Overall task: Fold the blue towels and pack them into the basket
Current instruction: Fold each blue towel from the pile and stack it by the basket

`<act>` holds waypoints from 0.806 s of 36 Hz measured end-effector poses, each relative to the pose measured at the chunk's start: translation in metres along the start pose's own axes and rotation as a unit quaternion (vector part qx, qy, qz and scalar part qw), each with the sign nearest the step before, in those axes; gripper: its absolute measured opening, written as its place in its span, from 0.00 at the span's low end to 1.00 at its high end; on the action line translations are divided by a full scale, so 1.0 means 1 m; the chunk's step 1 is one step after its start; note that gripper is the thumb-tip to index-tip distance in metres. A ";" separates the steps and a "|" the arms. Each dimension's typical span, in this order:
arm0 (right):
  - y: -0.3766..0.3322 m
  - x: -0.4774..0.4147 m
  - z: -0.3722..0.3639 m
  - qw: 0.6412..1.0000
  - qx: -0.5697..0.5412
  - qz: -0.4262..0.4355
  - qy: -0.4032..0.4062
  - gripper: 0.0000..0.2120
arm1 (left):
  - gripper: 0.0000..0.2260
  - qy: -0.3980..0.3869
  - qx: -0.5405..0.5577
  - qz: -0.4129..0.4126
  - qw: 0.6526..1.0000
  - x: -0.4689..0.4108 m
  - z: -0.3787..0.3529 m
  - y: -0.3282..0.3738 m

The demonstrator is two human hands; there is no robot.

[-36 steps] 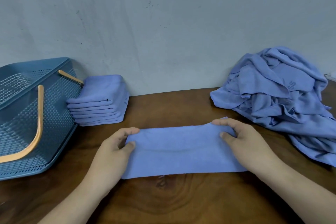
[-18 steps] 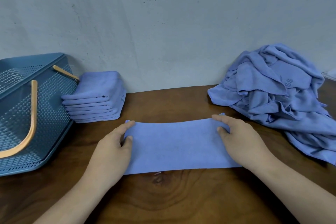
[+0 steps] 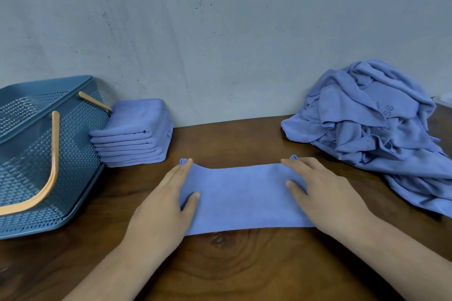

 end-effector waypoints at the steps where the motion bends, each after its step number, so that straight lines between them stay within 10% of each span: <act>1: 0.002 -0.001 -0.002 1.000 0.014 -0.001 0.001 0.23 | 0.32 -0.003 -0.015 0.004 1.000 -0.001 0.001 0.000; 15: -0.022 0.007 0.012 0.975 0.173 0.061 0.121 0.24 | 0.25 0.031 -0.216 -0.055 0.974 -0.003 0.011 0.013; 21: -0.056 0.010 -0.006 0.981 0.018 0.154 -0.117 0.30 | 0.30 -0.162 -0.134 -0.082 0.974 0.003 -0.019 0.033; 29: -0.039 0.007 0.000 0.980 0.046 0.127 -0.146 0.39 | 0.35 -0.228 -0.160 -0.041 0.960 -0.006 -0.010 0.022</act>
Point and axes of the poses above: each hand's wrist, its own x-axis away from the middle knuckle, its own z-axis out of the back of the hand, y = z × x, the point moved 1 cm from there along -x, towards the middle knuckle, and after that the axes turned 2 degrees about x, right-handed, at the moved point
